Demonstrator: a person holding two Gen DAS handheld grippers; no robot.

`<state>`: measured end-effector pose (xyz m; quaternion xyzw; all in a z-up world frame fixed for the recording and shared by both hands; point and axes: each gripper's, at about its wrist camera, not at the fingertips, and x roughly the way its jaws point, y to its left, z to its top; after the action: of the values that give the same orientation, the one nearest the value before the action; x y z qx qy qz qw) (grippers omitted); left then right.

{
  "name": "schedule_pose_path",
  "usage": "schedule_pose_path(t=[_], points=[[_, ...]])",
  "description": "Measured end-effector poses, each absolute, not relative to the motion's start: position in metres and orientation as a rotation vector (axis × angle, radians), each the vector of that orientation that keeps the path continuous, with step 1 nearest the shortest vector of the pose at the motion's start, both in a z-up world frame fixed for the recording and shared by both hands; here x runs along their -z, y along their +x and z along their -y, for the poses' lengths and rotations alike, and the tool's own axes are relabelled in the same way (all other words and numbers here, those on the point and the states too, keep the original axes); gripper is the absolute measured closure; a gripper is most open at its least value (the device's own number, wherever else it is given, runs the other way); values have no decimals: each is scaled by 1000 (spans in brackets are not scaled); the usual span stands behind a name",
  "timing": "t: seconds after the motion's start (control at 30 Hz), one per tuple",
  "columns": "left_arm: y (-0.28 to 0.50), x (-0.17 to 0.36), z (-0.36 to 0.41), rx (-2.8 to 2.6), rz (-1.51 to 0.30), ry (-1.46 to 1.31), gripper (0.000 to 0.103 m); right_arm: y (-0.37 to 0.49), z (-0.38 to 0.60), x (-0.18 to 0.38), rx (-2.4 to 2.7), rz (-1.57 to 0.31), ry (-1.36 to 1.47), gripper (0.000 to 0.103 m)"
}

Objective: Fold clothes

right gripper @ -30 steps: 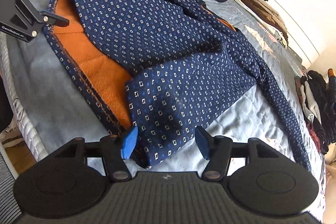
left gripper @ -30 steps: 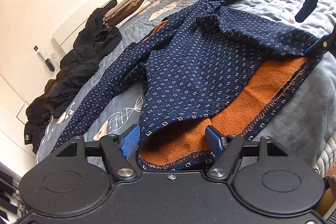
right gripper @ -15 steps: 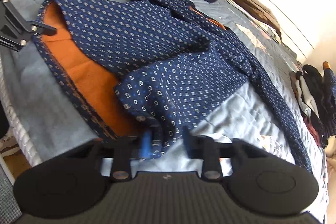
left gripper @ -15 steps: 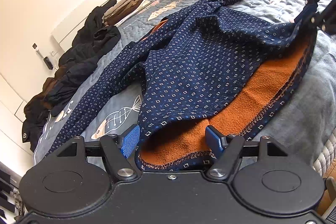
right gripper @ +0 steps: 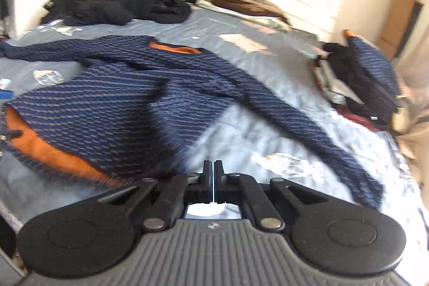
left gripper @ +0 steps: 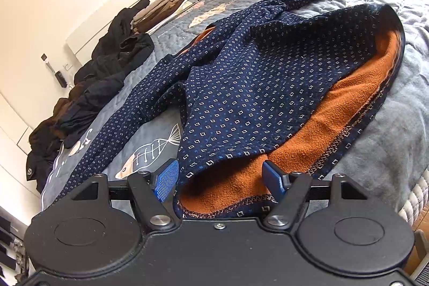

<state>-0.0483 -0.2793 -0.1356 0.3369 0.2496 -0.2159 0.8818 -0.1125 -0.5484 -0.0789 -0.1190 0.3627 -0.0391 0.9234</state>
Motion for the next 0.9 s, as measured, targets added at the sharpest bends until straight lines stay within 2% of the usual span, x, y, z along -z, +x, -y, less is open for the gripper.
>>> schedule_pose_path(t=[0.13,0.23,0.3,0.33,0.37,0.9], points=[[-48,135,280,459,-518,698,35,-112,557,96,49,-847,-305,101],[-48,136,281,461,-521,701,34,-116,540,96,-43,-807,-344,93],[-48,136,282,463,-522,703,35,-112,523,101,-74,-795,-441,74],[-47,136,281,462,-523,704,35,-108,517,105,-94,-796,-476,61],[-47,136,281,462,-524,704,35,-103,511,110,-114,-797,-508,56],[-44,137,282,466,-545,689,35,-82,466,180,-314,-724,-1126,57]])
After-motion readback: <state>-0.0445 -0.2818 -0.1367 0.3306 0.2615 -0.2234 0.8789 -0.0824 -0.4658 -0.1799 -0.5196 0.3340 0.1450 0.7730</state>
